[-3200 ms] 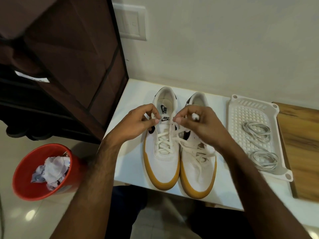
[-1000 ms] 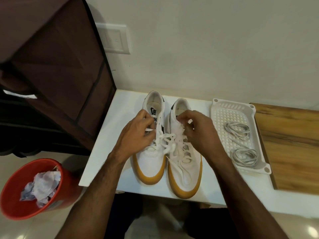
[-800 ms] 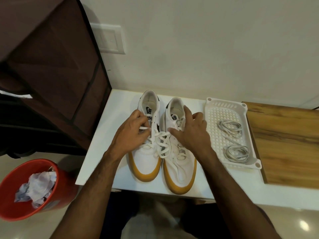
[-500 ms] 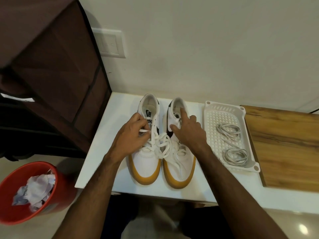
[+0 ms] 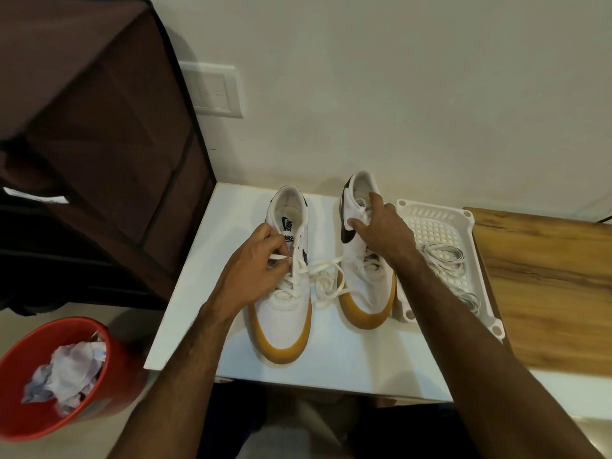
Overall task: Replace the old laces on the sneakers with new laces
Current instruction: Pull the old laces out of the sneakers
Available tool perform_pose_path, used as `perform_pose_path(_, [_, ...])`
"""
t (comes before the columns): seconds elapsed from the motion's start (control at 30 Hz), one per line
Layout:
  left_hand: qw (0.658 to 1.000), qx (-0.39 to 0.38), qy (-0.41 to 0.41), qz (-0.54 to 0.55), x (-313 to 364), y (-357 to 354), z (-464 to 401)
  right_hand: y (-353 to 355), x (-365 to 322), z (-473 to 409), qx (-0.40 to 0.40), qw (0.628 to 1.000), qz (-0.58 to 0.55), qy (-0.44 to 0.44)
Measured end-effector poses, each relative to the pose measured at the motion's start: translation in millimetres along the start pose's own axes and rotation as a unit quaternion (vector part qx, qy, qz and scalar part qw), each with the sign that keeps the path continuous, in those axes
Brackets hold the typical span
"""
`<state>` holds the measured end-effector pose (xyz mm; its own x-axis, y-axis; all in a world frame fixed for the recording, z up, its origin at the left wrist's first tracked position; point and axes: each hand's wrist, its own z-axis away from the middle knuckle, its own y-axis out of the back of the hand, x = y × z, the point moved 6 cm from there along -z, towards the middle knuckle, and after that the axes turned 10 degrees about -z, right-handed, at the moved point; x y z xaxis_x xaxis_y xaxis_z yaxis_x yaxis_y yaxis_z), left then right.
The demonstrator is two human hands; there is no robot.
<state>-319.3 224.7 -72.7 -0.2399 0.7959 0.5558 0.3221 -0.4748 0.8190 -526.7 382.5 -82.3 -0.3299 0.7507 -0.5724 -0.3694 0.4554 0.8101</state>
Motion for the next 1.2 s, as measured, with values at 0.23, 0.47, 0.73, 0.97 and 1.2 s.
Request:
perform_pose_path(0.23, [1.000, 0.000, 0.003, 0.007, -0.7, 0.5, 0.5, 4.3, -3.5, -2.7, 0.052, 0.997, 0.056, 0.001])
perform_pose_path(0.47, [0.999, -0.008, 0.007, 0.036, -7.3, -1.4, -2.8, -27.6, -85.1, 78.8, -0.052, 0.954, -0.188, 0.229])
perform_pose_path(0.73, [0.996, -0.009, 0.050, 0.070, -12.4, 4.2, 0.3, -51.3, -86.3, 74.5, -0.139, 0.948, -0.120, 0.262])
perform_pose_path(0.97, [0.820, 0.146, 0.370, 0.412, -58.5, 22.2, 14.8, -47.6, -79.3, 75.3, -0.126, 0.938, -0.159, 0.282])
perform_pose_path(1.2, [0.994, 0.112, 0.002, -0.019, -13.7, 29.5, -2.3, -48.0, -75.7, 73.0, -0.148, 0.933, -0.197, 0.263])
